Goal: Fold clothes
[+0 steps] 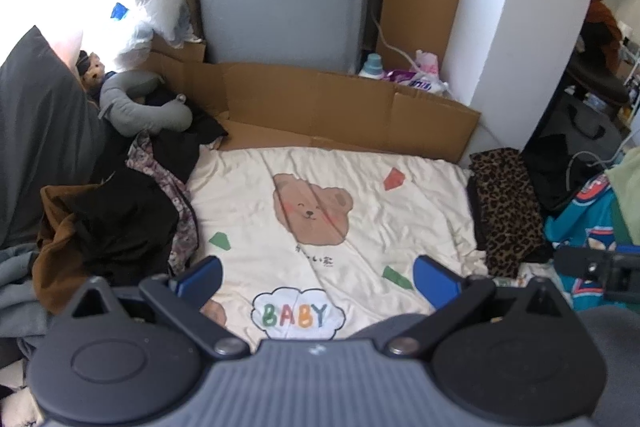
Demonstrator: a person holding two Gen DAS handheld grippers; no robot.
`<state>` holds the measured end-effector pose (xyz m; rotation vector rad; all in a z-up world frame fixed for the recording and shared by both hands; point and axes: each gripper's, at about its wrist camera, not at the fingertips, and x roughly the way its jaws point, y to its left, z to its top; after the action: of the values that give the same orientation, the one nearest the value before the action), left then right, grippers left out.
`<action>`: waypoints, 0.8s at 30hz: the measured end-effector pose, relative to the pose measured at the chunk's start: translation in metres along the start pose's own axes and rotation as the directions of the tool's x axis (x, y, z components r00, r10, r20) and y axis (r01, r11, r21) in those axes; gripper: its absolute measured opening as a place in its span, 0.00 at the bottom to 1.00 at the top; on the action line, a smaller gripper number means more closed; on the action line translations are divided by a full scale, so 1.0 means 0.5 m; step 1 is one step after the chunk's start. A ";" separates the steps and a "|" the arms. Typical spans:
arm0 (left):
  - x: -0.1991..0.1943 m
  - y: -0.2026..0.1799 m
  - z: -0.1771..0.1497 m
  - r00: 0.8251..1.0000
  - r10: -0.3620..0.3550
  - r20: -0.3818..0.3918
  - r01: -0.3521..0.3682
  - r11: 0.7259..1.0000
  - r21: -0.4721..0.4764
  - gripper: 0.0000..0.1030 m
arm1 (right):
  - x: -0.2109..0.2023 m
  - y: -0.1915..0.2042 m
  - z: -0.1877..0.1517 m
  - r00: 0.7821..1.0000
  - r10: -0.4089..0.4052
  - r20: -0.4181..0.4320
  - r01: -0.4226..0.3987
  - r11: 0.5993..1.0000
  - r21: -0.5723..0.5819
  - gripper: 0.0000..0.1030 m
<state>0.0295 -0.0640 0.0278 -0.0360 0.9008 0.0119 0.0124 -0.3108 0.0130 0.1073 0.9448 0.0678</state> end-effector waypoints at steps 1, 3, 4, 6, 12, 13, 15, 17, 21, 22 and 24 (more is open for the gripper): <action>0.005 0.001 -0.002 1.000 0.003 -0.006 -0.003 1.000 -0.008 1.00 | 0.003 -0.003 0.000 1.000 0.006 -0.005 -0.006 1.000 0.007 0.99; 0.013 0.002 -0.006 1.000 0.009 -0.016 -0.009 1.000 -0.021 1.00 | 0.007 -0.005 0.001 1.000 0.016 -0.010 -0.016 1.000 0.006 0.99; 0.016 0.003 -0.006 1.000 0.013 -0.018 -0.013 1.000 -0.021 1.00 | 0.010 -0.005 0.001 1.000 0.018 -0.015 -0.018 1.000 0.003 0.99; 0.020 0.003 -0.005 1.000 0.019 -0.019 -0.019 1.000 -0.016 1.00 | 0.016 -0.005 0.001 0.999 0.022 -0.025 -0.022 1.000 -0.004 0.99; 0.038 -0.004 -0.006 0.998 0.041 -0.052 -0.041 0.999 0.017 1.00 | 0.032 -0.004 0.001 0.998 0.034 -0.054 -0.035 0.999 -0.026 0.99; 0.040 -0.003 -0.007 0.998 0.038 -0.055 -0.037 0.999 0.016 1.00 | 0.035 -0.004 0.001 0.998 0.036 -0.059 -0.037 0.999 -0.029 0.99; 0.042 -0.002 -0.007 0.998 0.040 -0.057 -0.039 0.999 0.016 1.00 | 0.040 -0.004 0.001 0.997 0.039 -0.069 -0.042 0.998 -0.036 0.99; 0.045 -0.003 -0.006 0.997 0.051 -0.059 -0.050 0.999 0.020 1.00 | 0.043 -0.004 0.002 0.996 0.039 -0.074 -0.042 0.998 -0.038 0.99; 0.050 -0.005 -0.005 0.996 0.067 -0.062 -0.065 0.998 0.024 1.00 | 0.047 -0.005 0.004 0.996 0.041 -0.082 -0.045 0.998 -0.040 0.99; 0.051 -0.006 -0.004 0.996 0.067 -0.063 -0.066 0.997 0.026 1.00 | 0.047 -0.005 0.004 0.996 0.039 -0.083 -0.043 0.998 -0.045 0.99; 0.053 -0.005 -0.003 0.996 0.062 -0.069 -0.060 0.998 0.025 0.99 | 0.050 -0.003 0.004 0.996 0.034 -0.088 -0.038 0.998 -0.049 0.99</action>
<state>0.0449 -0.0664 0.0059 0.0127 0.9711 0.0572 0.0287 -0.3096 -0.0058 0.0746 1.0277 0.1308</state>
